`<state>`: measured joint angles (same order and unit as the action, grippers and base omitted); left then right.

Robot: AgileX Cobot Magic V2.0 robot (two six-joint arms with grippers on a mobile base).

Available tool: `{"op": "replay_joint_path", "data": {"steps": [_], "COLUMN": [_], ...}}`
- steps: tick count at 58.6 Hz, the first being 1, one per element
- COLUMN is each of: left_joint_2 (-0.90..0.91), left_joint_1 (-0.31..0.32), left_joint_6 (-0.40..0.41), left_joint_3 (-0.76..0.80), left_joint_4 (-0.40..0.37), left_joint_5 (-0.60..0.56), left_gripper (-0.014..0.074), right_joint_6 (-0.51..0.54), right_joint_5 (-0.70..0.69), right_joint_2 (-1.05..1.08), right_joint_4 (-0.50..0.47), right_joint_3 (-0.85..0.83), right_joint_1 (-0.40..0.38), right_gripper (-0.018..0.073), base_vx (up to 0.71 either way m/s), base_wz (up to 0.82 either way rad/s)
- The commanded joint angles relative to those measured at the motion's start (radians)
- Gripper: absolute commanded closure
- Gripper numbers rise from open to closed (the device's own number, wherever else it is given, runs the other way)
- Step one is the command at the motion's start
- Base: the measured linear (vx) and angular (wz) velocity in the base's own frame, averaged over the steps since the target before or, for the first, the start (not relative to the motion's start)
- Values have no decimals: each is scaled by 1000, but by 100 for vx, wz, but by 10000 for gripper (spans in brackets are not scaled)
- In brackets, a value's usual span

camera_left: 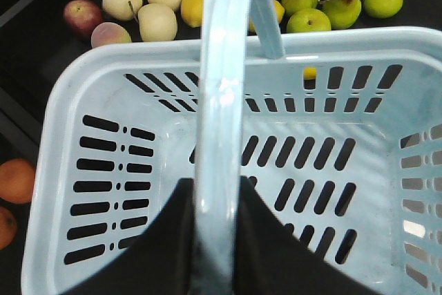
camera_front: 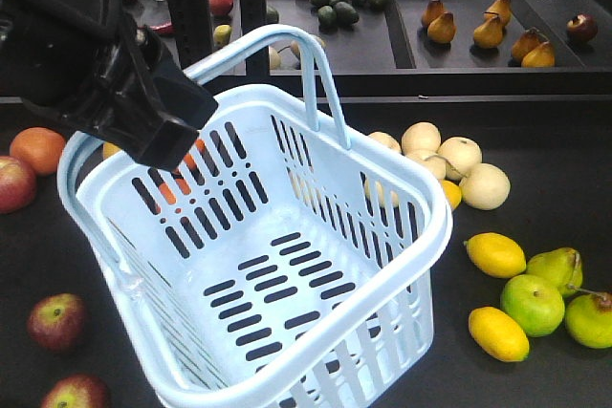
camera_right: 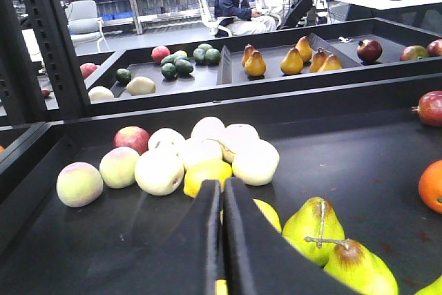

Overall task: Pick three apples into basket with both arms
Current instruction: 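Lift the light-blue basket by its handle with the left gripper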

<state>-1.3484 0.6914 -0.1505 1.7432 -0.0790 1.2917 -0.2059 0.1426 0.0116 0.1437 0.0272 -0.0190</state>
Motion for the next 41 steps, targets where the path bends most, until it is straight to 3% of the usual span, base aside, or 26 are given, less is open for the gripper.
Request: {"op": "replay_joint_path", "data": {"steps": [1,41], "left_joint_2": [27,27], "left_joint_1": [-3,-3], "left_joint_6": [12,12], "left_joint_3": [28,28], "left_joint_4": [-9,-12], "left_joint_5": [-41,-41], "left_gripper": [602,602], "right_joint_6": [7,7], "right_joint_5": [-75,-75], "right_joint_2": [12,12], "right_joint_4": [2,2], "right_joint_3": [14,14], "right_joint_1": [-4,-4], "right_gripper": [564,564], "base_vx": [0,0], "base_wz": [0,0]}}
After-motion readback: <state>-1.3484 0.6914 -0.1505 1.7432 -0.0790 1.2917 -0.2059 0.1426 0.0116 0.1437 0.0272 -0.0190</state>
